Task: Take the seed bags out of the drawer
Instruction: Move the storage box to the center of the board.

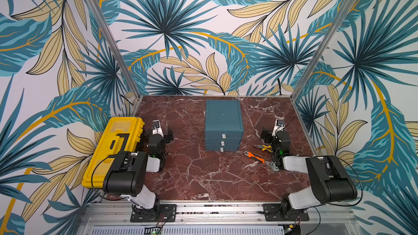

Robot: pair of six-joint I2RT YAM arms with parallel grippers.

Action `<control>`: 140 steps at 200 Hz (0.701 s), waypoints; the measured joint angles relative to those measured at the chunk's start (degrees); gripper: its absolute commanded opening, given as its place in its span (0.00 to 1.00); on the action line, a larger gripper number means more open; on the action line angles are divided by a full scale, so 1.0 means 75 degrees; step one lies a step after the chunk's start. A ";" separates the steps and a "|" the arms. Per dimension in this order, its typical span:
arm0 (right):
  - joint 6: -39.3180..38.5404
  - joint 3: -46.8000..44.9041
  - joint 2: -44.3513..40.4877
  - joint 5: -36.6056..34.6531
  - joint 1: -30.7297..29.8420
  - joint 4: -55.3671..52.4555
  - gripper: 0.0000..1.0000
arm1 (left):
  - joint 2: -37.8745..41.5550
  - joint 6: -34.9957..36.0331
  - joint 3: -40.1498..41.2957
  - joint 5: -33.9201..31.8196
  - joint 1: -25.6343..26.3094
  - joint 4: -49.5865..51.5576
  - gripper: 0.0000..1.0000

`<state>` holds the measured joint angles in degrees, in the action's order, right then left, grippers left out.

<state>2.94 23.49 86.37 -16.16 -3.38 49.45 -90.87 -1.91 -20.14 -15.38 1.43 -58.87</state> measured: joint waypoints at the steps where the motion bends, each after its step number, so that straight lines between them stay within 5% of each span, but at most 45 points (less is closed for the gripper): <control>1: 0.0000 0.0000 0.0000 0.0000 0.0000 0.0000 1.00 | 0.0000 -0.0003 0.0000 0.0000 0.0000 0.0000 1.00; 118: -0.0058 0.0000 0.0000 0.0192 0.0000 0.0000 0.99 | 0.0015 0.0000 0.0000 -0.0009 0.0000 0.0015 1.00; 140: 0.0055 0.0134 -0.0291 -0.0256 0.0000 -0.0682 0.99 | 0.0580 -0.0041 -0.0055 -0.0192 0.0012 0.0845 1.00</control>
<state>3.36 24.49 84.18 -18.09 -3.38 44.34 -86.52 -2.22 -20.56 -16.82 1.52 -52.53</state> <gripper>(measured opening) 0.994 0.999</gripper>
